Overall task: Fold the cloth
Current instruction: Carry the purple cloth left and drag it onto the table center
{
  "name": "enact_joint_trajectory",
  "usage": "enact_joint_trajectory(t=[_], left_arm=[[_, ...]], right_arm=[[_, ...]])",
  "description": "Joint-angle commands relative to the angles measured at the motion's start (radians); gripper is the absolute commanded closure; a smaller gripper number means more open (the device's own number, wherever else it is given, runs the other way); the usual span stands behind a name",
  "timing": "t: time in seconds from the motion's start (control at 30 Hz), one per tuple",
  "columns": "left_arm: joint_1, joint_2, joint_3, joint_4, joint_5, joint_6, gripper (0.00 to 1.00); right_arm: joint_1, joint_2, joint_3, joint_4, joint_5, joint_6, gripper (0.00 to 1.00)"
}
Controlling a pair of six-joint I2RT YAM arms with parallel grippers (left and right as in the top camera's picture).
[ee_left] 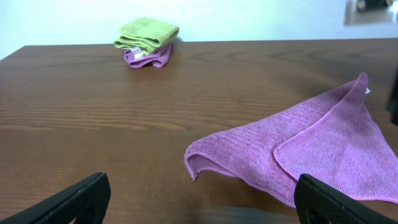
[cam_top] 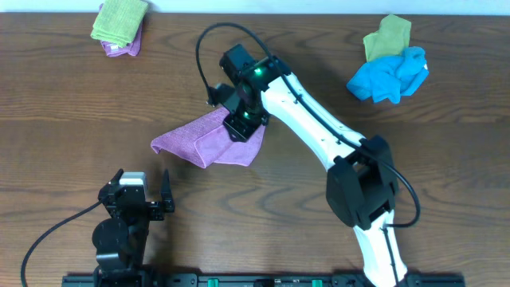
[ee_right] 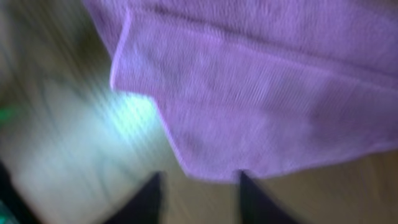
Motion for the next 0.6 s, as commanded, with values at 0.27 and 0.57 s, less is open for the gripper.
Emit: enact_joint_trajectory(t=[0.27, 0.57], left_arm=[[-0.003, 0.000, -0.025, -0.010, -0.007, -0.001, 0.05], [-0.003, 0.000, -0.025, -0.010, -0.007, -0.001, 0.05]], right_arm=[[-0.074, -0.060, 0.005, -0.146, 0.025, 0.043, 0.98], [-0.114, -0.529, -0.291, 0.020, 0.134, 0.042, 0.99]])
